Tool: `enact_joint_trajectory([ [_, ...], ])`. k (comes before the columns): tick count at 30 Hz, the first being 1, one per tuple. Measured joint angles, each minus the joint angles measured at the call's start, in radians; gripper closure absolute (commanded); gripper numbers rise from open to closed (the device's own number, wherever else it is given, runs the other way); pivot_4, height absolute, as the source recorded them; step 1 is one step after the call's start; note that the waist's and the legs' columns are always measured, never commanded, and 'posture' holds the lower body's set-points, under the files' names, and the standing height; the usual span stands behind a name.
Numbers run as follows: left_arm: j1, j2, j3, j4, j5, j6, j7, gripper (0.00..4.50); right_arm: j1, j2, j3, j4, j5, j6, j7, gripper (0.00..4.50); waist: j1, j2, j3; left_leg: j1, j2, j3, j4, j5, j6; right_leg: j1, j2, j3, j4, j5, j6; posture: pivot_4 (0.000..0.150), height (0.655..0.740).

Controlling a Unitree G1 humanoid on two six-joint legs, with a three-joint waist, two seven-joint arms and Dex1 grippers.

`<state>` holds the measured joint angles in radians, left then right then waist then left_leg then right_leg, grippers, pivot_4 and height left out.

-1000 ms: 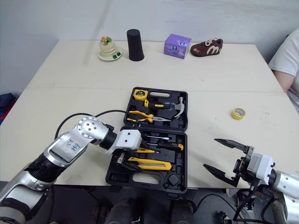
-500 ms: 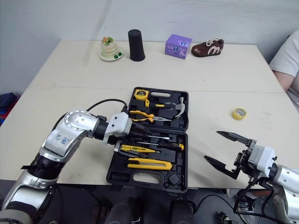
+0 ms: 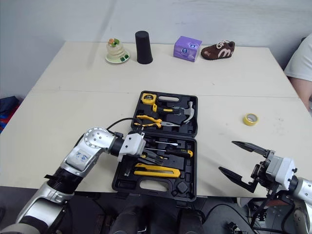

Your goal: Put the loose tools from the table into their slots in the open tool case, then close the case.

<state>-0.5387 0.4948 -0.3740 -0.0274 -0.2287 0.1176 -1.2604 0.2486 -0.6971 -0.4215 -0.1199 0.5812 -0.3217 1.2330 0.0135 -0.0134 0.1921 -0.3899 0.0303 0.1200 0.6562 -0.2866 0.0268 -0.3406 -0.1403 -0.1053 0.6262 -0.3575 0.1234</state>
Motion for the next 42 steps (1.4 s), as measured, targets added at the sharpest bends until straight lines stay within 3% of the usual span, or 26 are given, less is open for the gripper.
enact_joint_trajectory([
  [22,0.041,0.022,-0.059,0.032,0.086,-0.018,0.017,4.48,0.050,0.000,-0.017,-0.089,-0.002,0.038,-0.040,0.00,0.008,0.002,-0.003,0.001,0.000,0.000,-0.001,0.000,0.001,0.001,-0.001,0.000,0.000,0.000,0.000,0.150,0.7400],
  [32,0.077,0.027,-0.080,0.040,0.127,-0.049,0.087,4.48,0.049,0.000,-0.017,-0.103,-0.005,0.042,-0.049,0.00,0.006,0.014,-0.028,0.021,0.001,0.000,-0.009,-0.008,0.004,0.020,-0.007,0.001,-0.009,0.000,-0.001,0.150,0.7400],
  [39,0.082,0.005,-0.035,0.048,0.104,-0.086,0.087,4.48,0.041,0.000,-0.017,-0.101,-0.009,0.042,-0.049,0.00,0.009,0.021,-0.029,0.018,0.001,0.000,-0.009,-0.007,0.004,0.018,-0.007,0.000,-0.009,0.000,-0.001,0.150,0.7400],
  [42,0.083,-0.028,0.034,0.050,0.012,-0.032,0.087,4.48,0.038,0.000,-0.017,-0.095,-0.010,0.042,-0.047,0.00,0.008,0.015,-0.022,0.015,0.001,0.000,-0.008,-0.006,0.003,0.015,-0.007,0.000,-0.009,0.000,-0.001,0.150,0.7400],
])
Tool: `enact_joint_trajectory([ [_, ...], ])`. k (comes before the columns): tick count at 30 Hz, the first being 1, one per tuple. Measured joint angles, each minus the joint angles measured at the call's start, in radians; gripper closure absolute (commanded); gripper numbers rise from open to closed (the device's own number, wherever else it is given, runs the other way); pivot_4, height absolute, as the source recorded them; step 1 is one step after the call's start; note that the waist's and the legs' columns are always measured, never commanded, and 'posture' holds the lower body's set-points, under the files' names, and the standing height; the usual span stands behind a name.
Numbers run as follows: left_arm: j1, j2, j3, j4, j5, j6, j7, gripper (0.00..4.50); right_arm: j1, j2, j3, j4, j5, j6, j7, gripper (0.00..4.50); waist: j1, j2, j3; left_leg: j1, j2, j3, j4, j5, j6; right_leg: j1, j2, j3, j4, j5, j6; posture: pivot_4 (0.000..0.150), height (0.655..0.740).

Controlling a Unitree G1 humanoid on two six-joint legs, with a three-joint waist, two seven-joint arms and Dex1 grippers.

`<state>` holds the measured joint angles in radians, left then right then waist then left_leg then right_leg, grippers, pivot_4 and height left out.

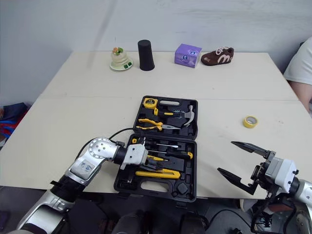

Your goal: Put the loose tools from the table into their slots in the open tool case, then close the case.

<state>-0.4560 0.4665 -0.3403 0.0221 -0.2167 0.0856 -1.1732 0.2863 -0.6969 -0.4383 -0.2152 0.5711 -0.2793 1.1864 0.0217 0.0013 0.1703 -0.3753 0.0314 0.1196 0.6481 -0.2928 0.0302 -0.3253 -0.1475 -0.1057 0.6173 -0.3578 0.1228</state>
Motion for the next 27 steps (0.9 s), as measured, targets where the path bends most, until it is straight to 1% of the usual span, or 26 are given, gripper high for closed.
enact_joint_trajectory([
  [2,0.000,0.004,0.026,-0.047,-0.056,0.031,-0.022,4.48,-0.006,0.000,0.000,0.008,-0.001,0.000,0.000,0.00,-0.001,-0.003,0.003,-0.001,0.000,0.000,0.000,0.001,-0.003,0.000,0.000,0.000,-0.001,0.000,0.000,0.150,0.7400],
  [5,0.001,0.020,0.027,-0.104,-0.076,0.053,-0.055,4.48,-0.011,0.000,0.001,0.017,-0.001,0.000,0.000,0.00,-0.001,-0.003,0.004,-0.001,-0.001,0.000,0.000,0.000,-0.003,0.001,0.000,-0.001,-0.003,0.000,0.000,0.150,0.7400],
  [10,0.042,0.065,-0.013,-0.119,-0.048,0.046,-0.094,4.48,-0.020,0.000,0.004,0.019,-0.003,0.000,0.000,0.00,-0.001,-0.003,0.005,-0.002,-0.001,0.000,-0.001,0.000,-0.003,0.001,0.001,-0.001,-0.005,0.000,0.000,0.150,0.7400],
  [18,0.052,0.066,-0.050,-0.094,0.015,0.014,-0.088,4.48,-0.026,0.000,0.013,0.022,-0.012,0.000,0.003,0.00,0.002,-0.004,0.007,-0.002,-0.001,0.000,-0.001,0.000,-0.003,0.001,0.000,-0.001,-0.006,0.000,0.001,0.150,0.7400],
  [27,0.066,0.052,-0.053,-0.087,0.016,0.041,-0.052,4.48,-0.025,0.001,0.014,0.028,-0.012,-0.003,0.016,0.00,0.002,-0.004,0.007,-0.001,-0.001,0.000,-0.001,-0.001,-0.002,0.002,-0.001,-0.001,-0.007,0.001,0.001,0.150,0.7400],
])
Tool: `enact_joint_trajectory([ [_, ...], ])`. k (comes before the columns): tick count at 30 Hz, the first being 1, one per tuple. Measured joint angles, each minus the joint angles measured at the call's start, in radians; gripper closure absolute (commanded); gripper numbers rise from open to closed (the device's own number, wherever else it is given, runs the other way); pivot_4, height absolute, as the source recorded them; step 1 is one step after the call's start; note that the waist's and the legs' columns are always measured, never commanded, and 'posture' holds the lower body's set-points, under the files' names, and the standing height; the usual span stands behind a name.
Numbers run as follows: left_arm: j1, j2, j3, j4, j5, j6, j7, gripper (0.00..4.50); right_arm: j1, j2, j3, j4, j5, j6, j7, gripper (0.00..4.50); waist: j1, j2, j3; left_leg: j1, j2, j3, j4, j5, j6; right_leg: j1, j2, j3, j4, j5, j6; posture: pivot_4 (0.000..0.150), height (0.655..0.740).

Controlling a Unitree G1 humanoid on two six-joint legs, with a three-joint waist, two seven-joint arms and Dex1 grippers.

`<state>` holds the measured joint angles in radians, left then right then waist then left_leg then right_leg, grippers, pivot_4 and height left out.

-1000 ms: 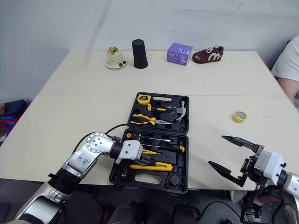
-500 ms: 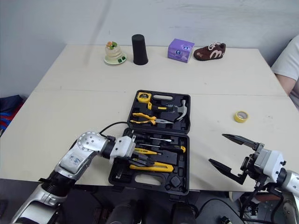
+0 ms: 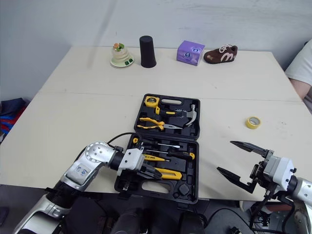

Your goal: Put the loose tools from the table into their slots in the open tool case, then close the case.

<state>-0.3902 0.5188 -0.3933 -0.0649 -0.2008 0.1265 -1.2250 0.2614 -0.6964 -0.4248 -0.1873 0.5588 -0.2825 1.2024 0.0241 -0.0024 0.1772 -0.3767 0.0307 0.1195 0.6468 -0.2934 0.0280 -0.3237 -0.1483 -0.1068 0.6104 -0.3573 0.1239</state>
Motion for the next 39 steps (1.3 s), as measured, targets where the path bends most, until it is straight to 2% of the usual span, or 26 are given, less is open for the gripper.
enact_joint_trajectory([
  [8,0.000,-0.004,-0.019,-0.005,0.007,0.150,0.039,4.48,0.001,0.001,0.002,0.002,0.000,0.000,0.003,0.00,0.002,0.005,-0.004,0.003,0.000,0.000,-0.001,-0.006,0.001,0.003,-0.001,0.000,-0.002,0.000,0.001,0.150,0.7400],
  [12,0.004,0.000,-0.015,-0.002,0.007,0.124,0.044,4.48,-0.001,0.001,0.003,0.002,0.000,0.004,-0.002,0.00,0.000,0.007,-0.006,0.004,0.000,0.000,-0.001,-0.007,0.000,0.003,-0.001,0.001,-0.002,0.000,0.000,0.150,0.7400],
  [15,0.018,-0.030,0.022,0.024,-0.003,0.038,0.052,4.48,-0.002,-0.002,0.000,0.002,0.000,0.019,-0.014,0.00,0.002,0.011,-0.005,0.001,0.000,-0.001,-0.001,-0.006,-0.001,0.001,-0.001,0.000,-0.001,0.001,0.000,0.150,0.7400],
  [16,0.018,-0.040,0.044,0.034,-0.015,0.019,0.064,4.48,-0.003,-0.005,-0.007,0.003,0.001,0.027,-0.018,0.00,0.004,0.011,-0.005,0.000,0.000,-0.001,-0.001,-0.005,-0.001,0.000,-0.001,-0.001,-0.001,0.001,0.000,0.150,0.7400],
  [18,0.004,-0.045,0.151,0.037,-0.077,0.032,0.109,4.48,0.000,-0.023,-0.059,0.045,0.008,0.046,-0.031,0.00,0.002,0.003,0.002,-0.003,0.001,-0.003,0.000,-0.002,0.004,-0.002,0.000,-0.002,0.000,0.001,0.000,0.150,0.7400],
  [20,-0.025,-0.026,0.252,0.028,-0.129,0.058,0.136,4.48,0.002,-0.037,-0.127,0.106,0.017,0.050,-0.049,0.00,0.000,0.000,0.004,-0.010,0.000,-0.004,0.001,0.002,0.000,-0.006,-0.001,-0.004,-0.002,0.002,0.000,0.150,0.7400],
  [25,-0.009,0.066,0.428,0.006,-0.200,0.101,0.180,2.82,0.006,-0.035,-0.241,0.312,0.006,0.011,-0.088,0.00,-0.006,0.000,0.005,-0.012,-0.001,-0.003,-0.001,0.001,0.001,-0.006,0.002,-0.009,-0.004,0.002,0.001,0.150,0.7400],
  [28,0.051,0.161,0.605,0.128,-0.198,0.097,0.258,1.41,0.029,-0.033,-0.364,0.500,-0.021,-0.056,-0.173,0.00,-0.007,0.000,0.007,-0.012,-0.001,-0.003,-0.004,0.001,0.001,-0.007,0.003,-0.015,-0.005,0.002,0.001,0.150,0.7400],
  [31,0.071,0.187,0.738,0.203,-0.198,0.086,0.343,0.09,0.051,-0.021,-0.416,0.611,-0.035,-0.113,-0.223,0.00,-0.007,-0.001,0.009,-0.012,-0.002,-0.002,-0.003,0.000,0.002,-0.007,0.001,-0.016,-0.006,0.002,0.002,0.150,0.7400],
  [34,0.122,0.200,0.840,0.271,-0.189,0.036,0.436,0.03,0.054,-0.004,-0.441,0.682,-0.056,-0.173,-0.280,0.00,-0.014,0.000,0.010,-0.012,-0.002,-0.001,-0.002,-0.003,0.003,-0.008,-0.002,-0.009,-0.008,0.003,0.005,0.150,0.7400],
  [36,0.209,0.229,0.922,0.344,-0.159,0.003,0.502,0.03,0.077,0.004,-0.466,0.746,-0.068,-0.204,-0.332,0.00,-0.023,0.000,0.010,-0.012,-0.001,-0.001,-0.003,-0.005,-0.004,-0.011,-0.001,-0.003,-0.006,0.003,0.004,0.150,0.7400],
  [39,0.263,0.241,0.951,0.400,-0.121,-0.020,0.551,0.03,0.081,0.019,-0.483,0.787,-0.072,-0.229,-0.369,0.00,-0.028,0.000,0.010,-0.012,-0.001,0.001,-0.004,-0.003,-0.008,-0.016,-0.001,0.000,-0.002,0.003,0.003,0.150,0.7400],
])
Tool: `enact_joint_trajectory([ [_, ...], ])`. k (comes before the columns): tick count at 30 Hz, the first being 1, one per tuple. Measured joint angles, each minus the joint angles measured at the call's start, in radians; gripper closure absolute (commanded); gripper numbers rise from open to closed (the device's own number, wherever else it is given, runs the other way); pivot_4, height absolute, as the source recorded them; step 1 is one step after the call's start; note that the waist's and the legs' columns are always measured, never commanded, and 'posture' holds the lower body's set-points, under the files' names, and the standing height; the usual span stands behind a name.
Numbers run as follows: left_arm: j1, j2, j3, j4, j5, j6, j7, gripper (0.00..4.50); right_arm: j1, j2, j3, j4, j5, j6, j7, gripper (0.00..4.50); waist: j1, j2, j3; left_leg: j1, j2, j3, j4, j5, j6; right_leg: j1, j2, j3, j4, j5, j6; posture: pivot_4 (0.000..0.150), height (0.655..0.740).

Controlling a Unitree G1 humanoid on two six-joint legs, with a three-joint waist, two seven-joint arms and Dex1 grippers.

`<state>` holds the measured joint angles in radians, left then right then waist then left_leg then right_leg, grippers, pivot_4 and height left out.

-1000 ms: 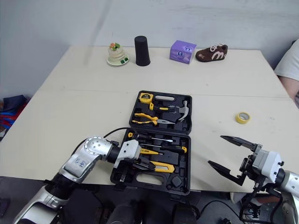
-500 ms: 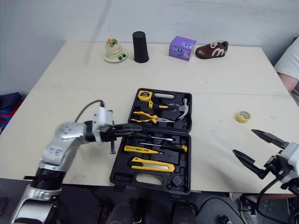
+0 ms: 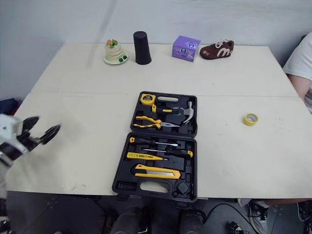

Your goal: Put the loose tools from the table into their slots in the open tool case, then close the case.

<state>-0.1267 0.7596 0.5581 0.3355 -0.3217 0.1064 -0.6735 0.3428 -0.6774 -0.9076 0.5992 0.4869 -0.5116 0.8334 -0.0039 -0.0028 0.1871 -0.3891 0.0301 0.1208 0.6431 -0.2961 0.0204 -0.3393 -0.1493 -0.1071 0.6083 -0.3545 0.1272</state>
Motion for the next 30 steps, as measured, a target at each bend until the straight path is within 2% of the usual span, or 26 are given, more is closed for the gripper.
enact_joint_trajectory([
  [8,0.019,-0.042,0.010,-0.072,-0.008,0.022,0.076,0.03,-0.075,0.004,0.058,-0.014,-0.029,0.005,-0.077,0.00,-0.001,0.000,0.000,0.000,0.000,0.002,-0.005,0.003,-0.003,-0.004,-0.001,0.002,0.003,0.000,-0.002,0.150,0.7400],
  [11,0.015,-0.064,-0.021,-0.150,-0.026,0.063,0.079,0.03,-0.105,-0.001,0.106,-0.103,-0.034,0.058,-0.095,0.00,-0.001,0.000,0.000,0.000,0.000,0.003,-0.007,0.005,-0.004,-0.005,0.000,0.002,0.003,0.000,-0.002,0.150,0.7400],
  [15,-0.036,-0.072,-0.077,-0.271,-0.081,0.118,0.039,0.03,-0.153,-0.048,0.194,-0.256,-0.031,0.190,-0.086,0.00,-0.001,0.000,0.000,0.000,0.000,0.004,-0.008,0.009,0.001,-0.005,0.000,0.002,0.004,0.000,-0.002,0.150,0.7400],
  [18,-0.089,-0.071,-0.129,-0.362,-0.140,0.176,-0.008,0.03,-0.205,-0.134,0.268,-0.356,-0.022,0.382,-0.080,0.00,0.000,0.000,0.000,0.000,0.000,0.004,-0.008,0.010,0.003,-0.005,0.000,0.002,0.004,0.000,-0.002,0.150,0.7400],
  [21,-0.161,-0.056,-0.223,-0.479,-0.224,0.274,-0.090,0.03,-0.359,-0.265,0.395,-0.418,0.006,0.601,-0.016,0.00,-0.004,0.001,0.002,0.000,0.000,0.005,-0.007,0.011,0.004,-0.007,0.001,0.001,0.006,0.000,-0.002,0.150,0.7400],
  [24,-0.229,-0.049,-0.322,-0.563,-0.253,0.298,-0.167,0.03,-0.573,-0.393,0.544,-0.397,-0.018,0.783,0.054,0.00,0.000,0.001,0.002,0.000,0.000,0.006,-0.007,0.012,0.003,-0.007,0.004,-0.001,0.009,0.000,-0.002,0.150,0.7400],
  [27,-0.259,-0.077,-0.371,-0.570,-0.256,0.294,-0.192,0.03,-0.708,-0.416,0.642,-0.340,-0.037,0.863,0.140,0.00,0.005,0.001,0.002,-0.002,0.001,0.005,-0.007,0.013,0.003,-0.008,0.010,-0.003,0.009,0.000,-0.002,0.150,0.7400],
  [30,-0.280,-0.081,-0.405,-0.581,-0.277,0.332,-0.215,0.03,-0.846,-0.416,0.786,-0.224,-0.106,0.899,0.251,0.00,0.003,0.001,0.003,-0.007,-0.001,0.007,-0.001,0.011,0.006,-0.011,0.009,-0.003,0.010,0.000,-0.002,0.150,0.7400],
])
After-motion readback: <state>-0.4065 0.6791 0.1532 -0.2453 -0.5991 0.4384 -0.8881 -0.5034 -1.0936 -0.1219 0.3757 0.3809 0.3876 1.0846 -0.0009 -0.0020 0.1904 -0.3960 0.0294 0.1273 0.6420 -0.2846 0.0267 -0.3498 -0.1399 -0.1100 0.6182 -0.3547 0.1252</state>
